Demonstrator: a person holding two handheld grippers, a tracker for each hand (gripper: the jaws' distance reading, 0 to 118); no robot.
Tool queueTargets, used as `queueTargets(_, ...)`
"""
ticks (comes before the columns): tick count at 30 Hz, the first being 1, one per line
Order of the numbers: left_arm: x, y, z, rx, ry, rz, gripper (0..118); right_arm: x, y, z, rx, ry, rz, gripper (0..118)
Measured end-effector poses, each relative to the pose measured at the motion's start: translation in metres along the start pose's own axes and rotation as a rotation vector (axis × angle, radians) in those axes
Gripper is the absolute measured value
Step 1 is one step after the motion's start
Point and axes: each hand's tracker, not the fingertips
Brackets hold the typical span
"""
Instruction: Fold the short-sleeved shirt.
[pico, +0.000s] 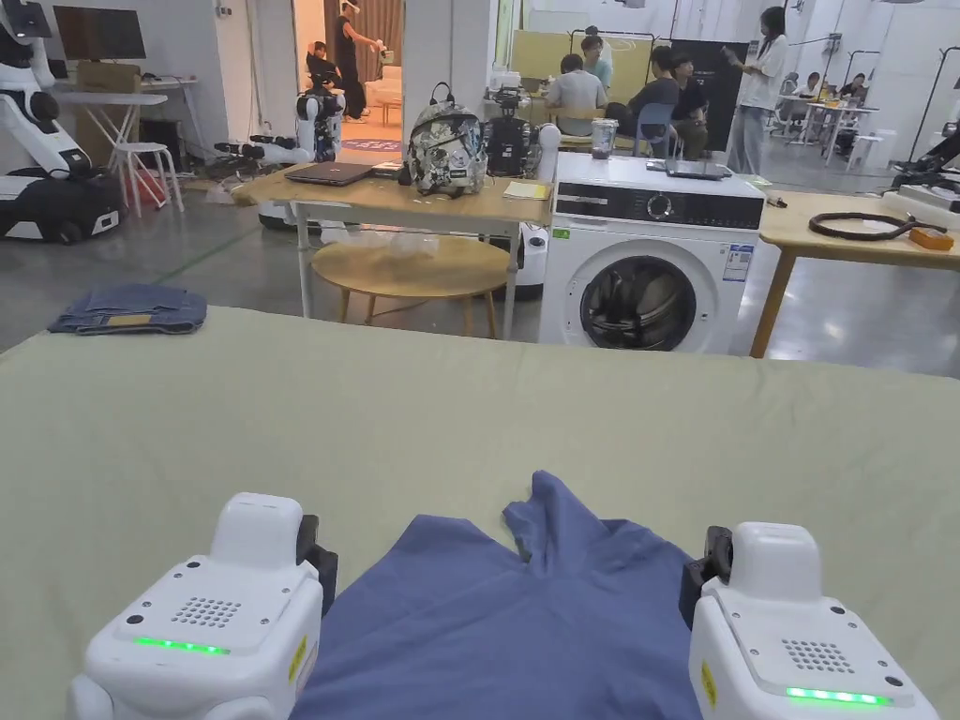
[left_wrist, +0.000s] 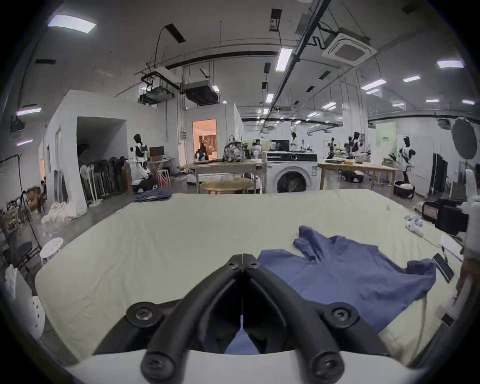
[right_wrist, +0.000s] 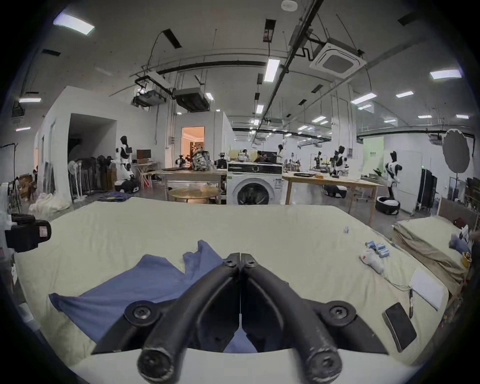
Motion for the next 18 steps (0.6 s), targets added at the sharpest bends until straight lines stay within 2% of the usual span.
queueTargets(4, -0.024, -0.008, -0.001, -0.142, -0.005, -0.001, 0, -0.004, -0.008, -0.007, -0.035, 0.024, 0.019, 0)
queueTargets(8, -0.069, -0.022, -0.006, -0.297, -0.012, 0.080, 0, -0.006, -0.018, -0.016, -0.069, 0.039, 0.021, 0)
queueTargets(10, -0.092, -0.030, -0.010, -0.358, -0.026, 0.147, 0, -0.008, -0.022, -0.020, -0.086, 0.045, 0.021, 0)
queueTargets(15, -0.154, -0.059, -0.026, -0.444, -0.055, 0.410, 1, -0.009, -0.030, -0.027, -0.123, 0.064, 0.012, 0)
queueTargets(17, -0.163, -0.065, -0.033, -0.504, -0.025, 0.405, 10, -0.010, -0.033, -0.028, -0.132, 0.061, 0.013, 0)
queueTargets(18, -0.165, -0.067, -0.035, -0.535, -0.010, 0.396, 29, -0.009, -0.034, -0.029, -0.137, 0.061, 0.013, 0)
